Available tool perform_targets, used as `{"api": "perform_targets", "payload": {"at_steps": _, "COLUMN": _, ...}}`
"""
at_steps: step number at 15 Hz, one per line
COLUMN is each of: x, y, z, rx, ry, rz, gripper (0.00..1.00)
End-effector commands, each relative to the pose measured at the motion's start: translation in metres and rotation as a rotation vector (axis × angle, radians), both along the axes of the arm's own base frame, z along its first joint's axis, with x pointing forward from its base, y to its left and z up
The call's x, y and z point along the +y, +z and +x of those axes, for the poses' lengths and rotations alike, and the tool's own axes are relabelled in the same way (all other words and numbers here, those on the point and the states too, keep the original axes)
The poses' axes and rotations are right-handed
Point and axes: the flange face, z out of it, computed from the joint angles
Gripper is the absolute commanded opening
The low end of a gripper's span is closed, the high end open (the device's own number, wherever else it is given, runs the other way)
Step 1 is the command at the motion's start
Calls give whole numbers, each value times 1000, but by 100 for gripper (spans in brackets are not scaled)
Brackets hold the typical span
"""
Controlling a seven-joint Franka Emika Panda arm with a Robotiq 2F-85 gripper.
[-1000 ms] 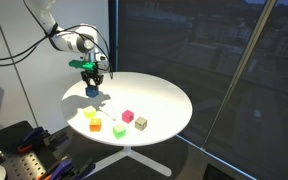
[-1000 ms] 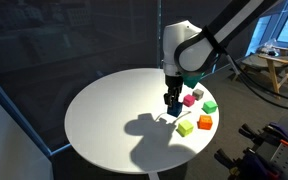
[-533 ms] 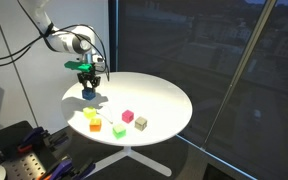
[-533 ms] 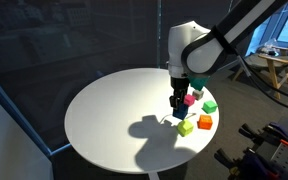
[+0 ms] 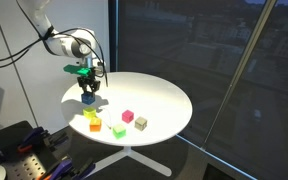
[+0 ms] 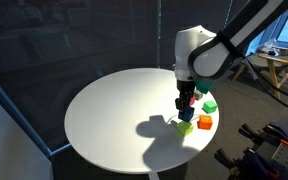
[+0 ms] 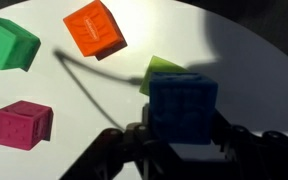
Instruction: Put the blue cube on the yellow cube
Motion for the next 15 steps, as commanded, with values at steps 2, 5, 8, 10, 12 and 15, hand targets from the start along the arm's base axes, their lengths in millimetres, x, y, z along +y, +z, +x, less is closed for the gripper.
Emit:
{"api": "perform_targets", "payload": {"at_steps": 2, "x": -5, "y": -2, "z": -10, "rx": -20, "ry": -26, "rz": 11, "gripper": 32}}
{"api": "perform_targets", "payload": {"at_steps": 5, "x": -6, "y": -7, "z": -14, "rx": -35, "ry": -21, "rz": 13, "gripper": 32}}
{"api": "perform_targets", "payload": {"at_steps": 8, "x": -9, "y": -12, "z": -15, "rx": -38, "ry": -24, "rz": 15, "gripper": 32}}
{"api": "perform_targets", "payload": {"at_steps": 10, "x": -12, "y": -15, "z": -16, "rx": -35, "ry": -28, "rz": 15, "gripper": 32}}
{"api": "perform_targets", "payload": {"at_steps": 12, "x": -15, "y": -18, "z": -15, "rx": -28, "ry": -33, "rz": 15, "gripper": 32}}
{"api": "perform_targets", "payload": {"at_steps": 15, "x": -17, "y": -22, "z": -15, "rx": -21, "ry": -37, "rz": 13, "gripper": 32}}
